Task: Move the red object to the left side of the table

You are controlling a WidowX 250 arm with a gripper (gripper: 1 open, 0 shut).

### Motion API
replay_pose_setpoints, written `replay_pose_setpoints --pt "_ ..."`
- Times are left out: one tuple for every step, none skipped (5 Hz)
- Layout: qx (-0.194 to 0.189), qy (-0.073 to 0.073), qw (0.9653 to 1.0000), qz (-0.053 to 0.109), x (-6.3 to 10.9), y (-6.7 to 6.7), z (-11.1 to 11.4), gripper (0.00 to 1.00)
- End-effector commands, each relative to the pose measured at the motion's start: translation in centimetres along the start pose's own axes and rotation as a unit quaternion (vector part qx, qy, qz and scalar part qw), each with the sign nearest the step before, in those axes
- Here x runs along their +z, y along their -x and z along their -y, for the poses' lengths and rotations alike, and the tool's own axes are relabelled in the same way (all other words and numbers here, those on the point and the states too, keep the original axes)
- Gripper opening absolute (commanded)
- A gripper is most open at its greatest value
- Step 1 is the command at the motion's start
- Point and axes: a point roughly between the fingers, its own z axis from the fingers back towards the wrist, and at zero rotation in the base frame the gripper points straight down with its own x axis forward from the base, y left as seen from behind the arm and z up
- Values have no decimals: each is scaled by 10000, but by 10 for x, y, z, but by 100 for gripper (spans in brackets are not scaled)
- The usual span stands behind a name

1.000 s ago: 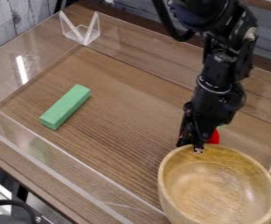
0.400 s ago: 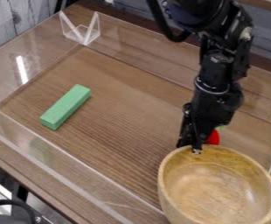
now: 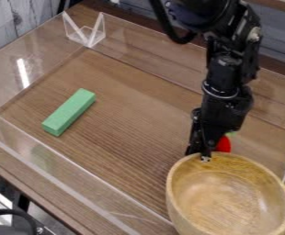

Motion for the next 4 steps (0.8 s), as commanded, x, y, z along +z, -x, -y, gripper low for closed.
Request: replay_pose_setpoints --pt "48 15 9999 -101 7 6 3 0" --pt "108 -99 9998 -164 16 7 -4 0" --pt "166 -223 9994 -215 26 8 -12 0" --pt "216 -312 9990 -243 34 9 -17 0"
